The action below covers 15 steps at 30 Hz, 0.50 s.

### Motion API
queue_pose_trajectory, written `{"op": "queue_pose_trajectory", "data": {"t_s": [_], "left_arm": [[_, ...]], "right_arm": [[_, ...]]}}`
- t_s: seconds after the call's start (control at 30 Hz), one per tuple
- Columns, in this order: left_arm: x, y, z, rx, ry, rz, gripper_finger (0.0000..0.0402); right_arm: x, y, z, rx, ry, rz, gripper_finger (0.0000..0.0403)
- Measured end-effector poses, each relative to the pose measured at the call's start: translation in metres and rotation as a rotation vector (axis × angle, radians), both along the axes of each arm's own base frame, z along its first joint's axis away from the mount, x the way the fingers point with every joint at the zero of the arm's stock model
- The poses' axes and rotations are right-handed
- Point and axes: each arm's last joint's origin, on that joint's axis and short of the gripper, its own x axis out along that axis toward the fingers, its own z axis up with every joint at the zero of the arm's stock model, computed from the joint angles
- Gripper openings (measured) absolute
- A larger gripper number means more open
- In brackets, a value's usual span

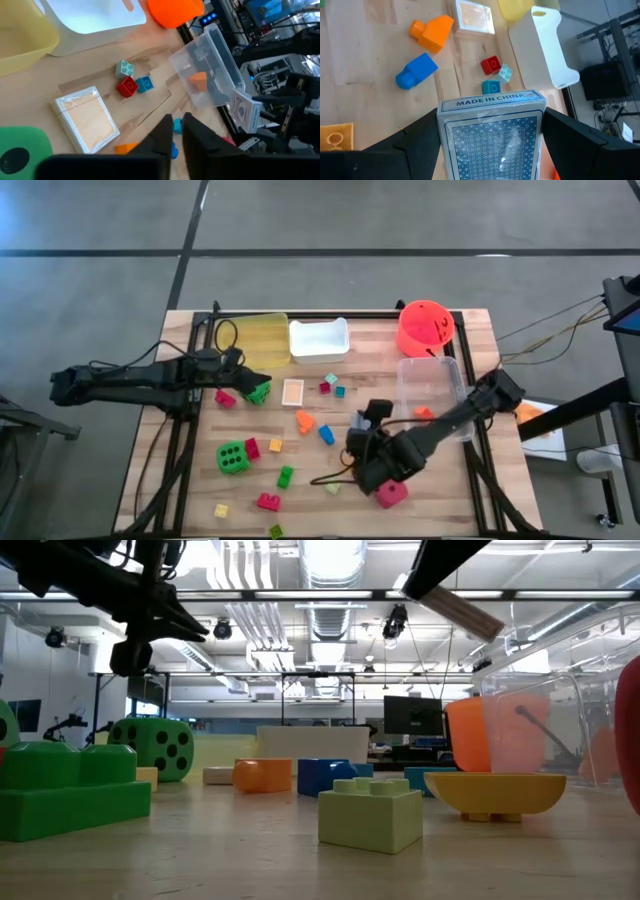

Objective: Pick & Place Toys
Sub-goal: Put the blue deck of cards into the white bin

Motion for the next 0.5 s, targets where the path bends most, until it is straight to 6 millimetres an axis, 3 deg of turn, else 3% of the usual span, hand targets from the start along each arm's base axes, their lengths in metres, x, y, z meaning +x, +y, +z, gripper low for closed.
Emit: {"op": "queue_pose_trajectory", "data": {"t_s": [0.3,0.5], "left_arm": [[0.007,0.0,0.003,-0.051,-0.064,-0.014,0.0192],[0.025,0.001,-0.002,-0.073,-0.041,-0.045,0.0239]], "right_arm": [[0.028,-0.028,0.003,-0.02,-0.028,0.044,0.0291],[0.054,-0.061,0.008,-0.017,-0.118,0.014,0.0291]]}}
